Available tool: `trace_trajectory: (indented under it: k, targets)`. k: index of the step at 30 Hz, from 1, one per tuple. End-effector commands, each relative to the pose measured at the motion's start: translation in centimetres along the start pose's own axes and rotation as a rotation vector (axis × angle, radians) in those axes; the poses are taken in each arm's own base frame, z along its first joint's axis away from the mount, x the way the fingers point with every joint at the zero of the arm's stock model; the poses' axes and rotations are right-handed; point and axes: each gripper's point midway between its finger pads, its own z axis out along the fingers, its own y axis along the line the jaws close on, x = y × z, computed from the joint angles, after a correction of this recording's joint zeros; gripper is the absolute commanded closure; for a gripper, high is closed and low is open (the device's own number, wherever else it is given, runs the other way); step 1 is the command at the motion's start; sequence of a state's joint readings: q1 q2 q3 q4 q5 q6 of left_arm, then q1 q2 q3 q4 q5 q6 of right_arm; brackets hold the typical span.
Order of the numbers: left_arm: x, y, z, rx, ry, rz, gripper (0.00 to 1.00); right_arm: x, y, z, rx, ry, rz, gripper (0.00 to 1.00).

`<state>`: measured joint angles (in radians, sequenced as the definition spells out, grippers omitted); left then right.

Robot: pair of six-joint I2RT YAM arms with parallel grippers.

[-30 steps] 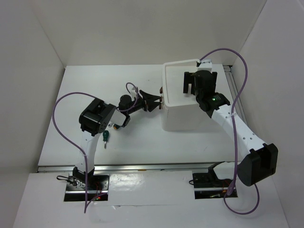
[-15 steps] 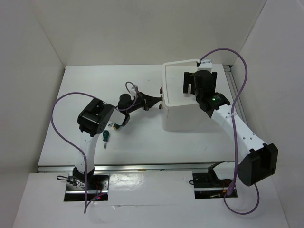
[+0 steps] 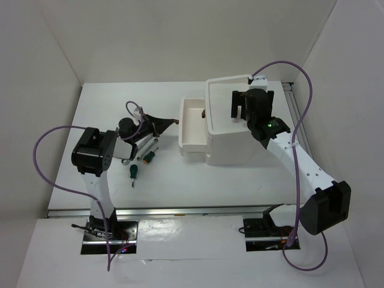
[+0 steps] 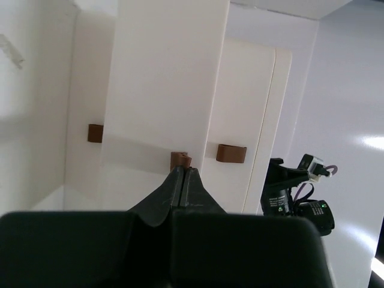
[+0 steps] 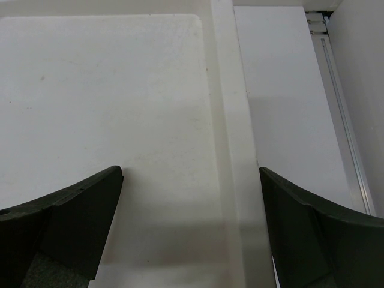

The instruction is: Sort the tools into containers

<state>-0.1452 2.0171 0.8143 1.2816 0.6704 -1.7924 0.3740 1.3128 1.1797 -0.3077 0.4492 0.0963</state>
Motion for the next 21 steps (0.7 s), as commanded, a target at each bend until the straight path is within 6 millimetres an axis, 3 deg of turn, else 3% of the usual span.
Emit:
trace_trajectory:
  k: [1,5,6,7,8,10,13,14,15,16,17,19,21]
  targets:
    - [1.5,-10.8,-4.4,0.413,-0.002,0.402,1.00,9.1,1.0,0.4,-0.031,0.292,-0.069,0.00]
    - [1.1,-11.4,-5.8,0.405,-0.003,0.428,1.00,9.1,1.0,0.4,-0.031,0.292,-0.069,0.00]
    - [1.5,-11.4,-5.7,0.394,0.026,0.446,0.90,8.7,1.0,0.4,-0.033,0.284,-0.065,0.00]
    - [1.6,-11.9,-5.7,0.389,0.022,0.460,0.40,8.7,1.2,0.4,-0.042,0.286,-0.064,0.00]
    - [1.5,-12.1,-5.9,0.379,0.018,0.475,0.21,8.7,1.2,0.4,-0.042,0.286,-0.064,0.00]
    - [1.4,-12.9,-6.1,0.361,0.020,0.513,0.00,8.7,1.2,0.4,-0.042,0.286,-0.064,0.00]
    - [0.5,-14.6,-5.7,0.270,0.017,0.605,0.00,8.7,1.4,0.3,-0.051,0.288,-0.062,0.00]
    - [-0.2,-14.4,-5.3,0.227,-0.003,0.722,0.00,8.7,1.4,0.3,-0.051,0.288,-0.062,0.00]
    - [-2.3,-14.4,-5.0,0.052,-0.063,0.650,0.00,8.7,1.4,0.3,-0.051,0.288,-0.062,0.00]
    - [-3.8,-13.8,-5.0,-0.074,-0.112,0.677,0.00,8.7,1.4,0.3,-0.051,0.288,-0.062,0.00]
    - [-5.2,-12.7,-5.1,-0.222,-0.147,0.818,0.00,8.7,1.3,0.3,-0.052,0.288,-0.071,0.00]
    - [-7.1,-10.7,-6.7,-0.540,-0.208,0.813,0.00,8.9,1.2,0.2,-0.051,0.296,-0.075,0.00]
    - [-7.4,-8.5,-8.3,-0.728,-0.182,0.826,0.00,8.9,1.2,0.2,-0.051,0.296,-0.075,0.00]
